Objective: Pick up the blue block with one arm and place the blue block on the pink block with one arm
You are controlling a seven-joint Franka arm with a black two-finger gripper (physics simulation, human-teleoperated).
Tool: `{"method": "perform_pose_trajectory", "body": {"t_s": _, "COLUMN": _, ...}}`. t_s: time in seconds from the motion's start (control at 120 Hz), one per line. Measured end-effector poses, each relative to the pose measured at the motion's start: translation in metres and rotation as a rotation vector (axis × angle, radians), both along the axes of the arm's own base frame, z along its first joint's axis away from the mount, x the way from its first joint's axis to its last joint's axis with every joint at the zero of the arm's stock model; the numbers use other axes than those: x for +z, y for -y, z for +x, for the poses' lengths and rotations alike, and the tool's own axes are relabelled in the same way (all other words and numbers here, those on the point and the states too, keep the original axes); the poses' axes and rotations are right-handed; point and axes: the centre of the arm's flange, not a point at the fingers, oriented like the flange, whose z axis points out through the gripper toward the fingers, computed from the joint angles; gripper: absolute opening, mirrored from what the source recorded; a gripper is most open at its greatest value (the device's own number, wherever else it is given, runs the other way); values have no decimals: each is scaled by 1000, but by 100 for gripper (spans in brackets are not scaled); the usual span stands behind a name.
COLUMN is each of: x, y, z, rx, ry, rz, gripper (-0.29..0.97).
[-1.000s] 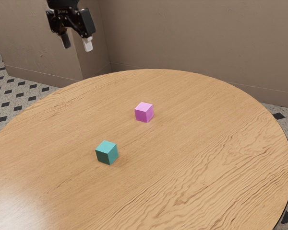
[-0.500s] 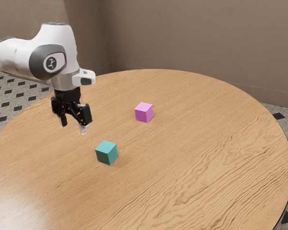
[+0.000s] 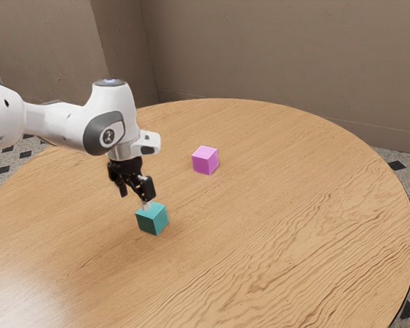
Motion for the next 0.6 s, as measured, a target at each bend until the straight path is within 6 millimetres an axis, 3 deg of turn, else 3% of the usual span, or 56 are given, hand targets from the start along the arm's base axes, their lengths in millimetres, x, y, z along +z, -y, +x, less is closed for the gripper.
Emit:
{"method": "perform_pose_trajectory", "body": {"t_s": 0.3, "x": -33, "y": 0, "z": 31, "rx": -50, "ry": 8, "rz": -5, "gripper": 68}}
{"method": "perform_pose_trajectory", "body": {"t_s": 0.6, "x": -55, "y": -5, "z": 42, "rx": -68, "ry": -9, "rz": -9, "gripper": 68}}
